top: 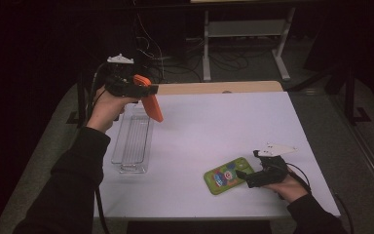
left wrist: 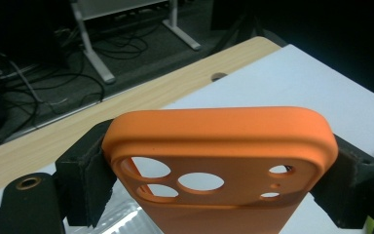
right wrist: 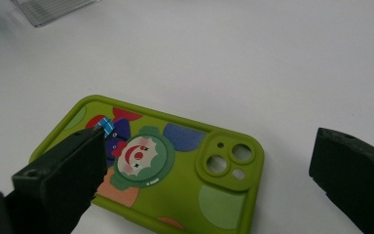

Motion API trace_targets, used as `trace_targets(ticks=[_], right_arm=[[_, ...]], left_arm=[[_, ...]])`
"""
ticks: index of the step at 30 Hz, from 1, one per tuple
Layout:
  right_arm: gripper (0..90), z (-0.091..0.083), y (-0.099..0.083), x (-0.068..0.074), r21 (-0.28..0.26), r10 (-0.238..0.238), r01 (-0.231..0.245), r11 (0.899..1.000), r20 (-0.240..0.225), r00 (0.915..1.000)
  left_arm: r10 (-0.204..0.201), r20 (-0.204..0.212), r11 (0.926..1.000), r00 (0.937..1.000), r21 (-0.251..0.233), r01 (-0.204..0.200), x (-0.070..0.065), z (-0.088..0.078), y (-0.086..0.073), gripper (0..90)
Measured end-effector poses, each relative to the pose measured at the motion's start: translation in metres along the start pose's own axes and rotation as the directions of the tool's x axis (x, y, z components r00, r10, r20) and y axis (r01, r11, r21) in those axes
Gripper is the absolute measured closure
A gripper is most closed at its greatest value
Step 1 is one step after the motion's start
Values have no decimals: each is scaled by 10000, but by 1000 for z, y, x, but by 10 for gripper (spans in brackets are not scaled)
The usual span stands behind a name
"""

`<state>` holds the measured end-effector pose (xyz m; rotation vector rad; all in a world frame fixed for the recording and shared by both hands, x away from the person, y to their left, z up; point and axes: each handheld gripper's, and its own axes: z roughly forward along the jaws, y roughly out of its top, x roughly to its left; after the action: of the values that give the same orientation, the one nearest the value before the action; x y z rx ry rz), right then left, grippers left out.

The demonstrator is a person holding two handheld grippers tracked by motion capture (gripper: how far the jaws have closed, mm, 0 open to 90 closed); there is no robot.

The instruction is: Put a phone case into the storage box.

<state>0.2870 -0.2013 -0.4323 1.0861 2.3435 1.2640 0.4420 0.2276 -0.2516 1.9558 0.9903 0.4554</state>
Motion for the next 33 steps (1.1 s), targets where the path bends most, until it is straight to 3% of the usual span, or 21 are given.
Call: trace_targets(ticks=[5, 12, 16, 21, 25, 27, 29, 33], right_arm=[[0, 3, 0, 2, 140, -77, 78, 9999, -33, 10000], [0, 5, 0, 5, 227, -265, 267, 9994, -80, 9996], [0, 5, 0, 5, 258, -291, 295, 9992, -145, 9995], [0, 5, 0, 6, 237, -313, 317, 9992, -175, 9994], [0, 5, 0, 5, 223, -332, 336, 9992, -205, 9992], [0, 4, 0, 6, 233, -250, 256, 9994, -237, 9994], [0, 4, 0, 6, 190, -261, 266, 9995, -238, 9994], [0, 4, 0, 5, 205, -266, 270, 9994, -221, 9994]], left_arm=[[-52, -459, 10000, 9989, 29, 53, 9, -2, 0, 147], [-455, -1409, 9987, 9890, 160, 482, 24, 4, -2, 146], [-661, -2091, 9970, 9757, 257, 731, 31, 10, -3, 145], [-864, -3001, 9936, 9500, 441, 1043, 38, 21, -6, 145], [-1105, -3463, 9888, 9316, 567, 1384, 44, 34, -11, 144], [-1054, -3610, 9871, 9266, 748, 1415, 46, 40, -13, 143], [-971, -3895, 9850, 9159, 946, 1446, 47, 47, -15, 143], [-958, -4040, 9819, 9097, 1118, 1530, 51, 56, -18, 141]])
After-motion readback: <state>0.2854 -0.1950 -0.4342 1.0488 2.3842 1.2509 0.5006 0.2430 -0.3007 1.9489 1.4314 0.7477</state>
